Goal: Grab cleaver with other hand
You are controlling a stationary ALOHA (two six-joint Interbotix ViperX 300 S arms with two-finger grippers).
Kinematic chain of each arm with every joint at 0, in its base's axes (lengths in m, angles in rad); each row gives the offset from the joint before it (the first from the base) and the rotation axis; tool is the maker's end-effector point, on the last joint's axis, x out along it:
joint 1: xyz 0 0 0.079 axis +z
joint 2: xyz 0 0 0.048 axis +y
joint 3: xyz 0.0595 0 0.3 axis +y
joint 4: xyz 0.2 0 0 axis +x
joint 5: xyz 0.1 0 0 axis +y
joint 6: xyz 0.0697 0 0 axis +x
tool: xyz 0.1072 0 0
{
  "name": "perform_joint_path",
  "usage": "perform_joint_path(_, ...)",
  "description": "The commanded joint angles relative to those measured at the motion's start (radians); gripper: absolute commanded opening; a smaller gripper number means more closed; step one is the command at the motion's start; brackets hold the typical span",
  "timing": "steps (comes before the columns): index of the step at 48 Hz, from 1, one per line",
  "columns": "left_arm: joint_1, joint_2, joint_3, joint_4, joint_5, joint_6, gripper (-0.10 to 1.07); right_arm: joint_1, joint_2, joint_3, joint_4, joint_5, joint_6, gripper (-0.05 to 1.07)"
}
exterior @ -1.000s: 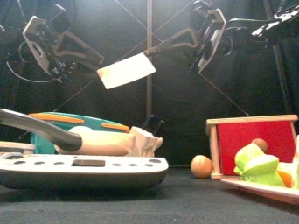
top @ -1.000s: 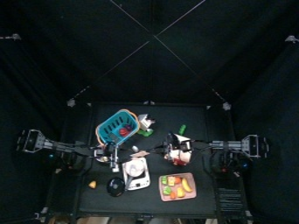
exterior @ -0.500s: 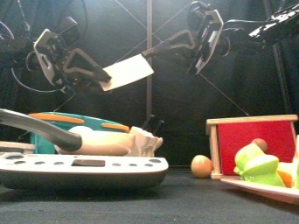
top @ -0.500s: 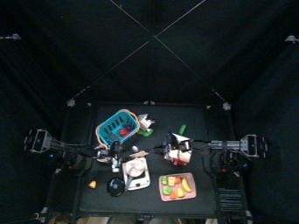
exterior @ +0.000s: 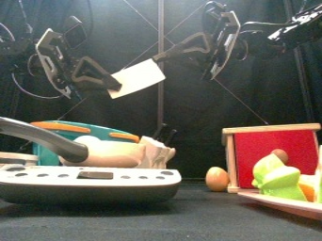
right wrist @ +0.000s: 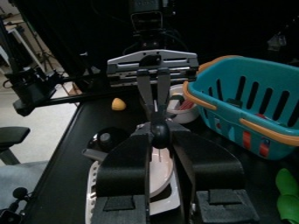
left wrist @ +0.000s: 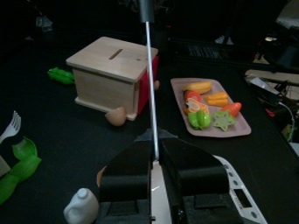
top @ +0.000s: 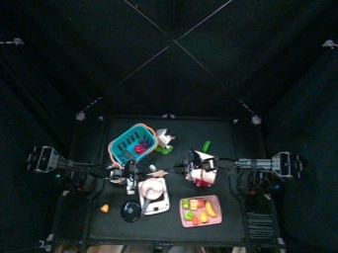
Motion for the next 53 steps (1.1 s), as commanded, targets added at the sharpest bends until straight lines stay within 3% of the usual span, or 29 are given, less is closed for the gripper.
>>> perform_joint_path(1,0.002,-0.009,-0.014,0.002,-0.011,0.000,0.43,0.000,-0.015,-0.015,0.002,-0.009,0.000,0.41)
perform_joint_path(53,0.002,-0.009,-0.015,0.002,-0.011,-0.002,0.43,0.000,-0.002,-0.014,0.002,-0.009,0.000,0.41)
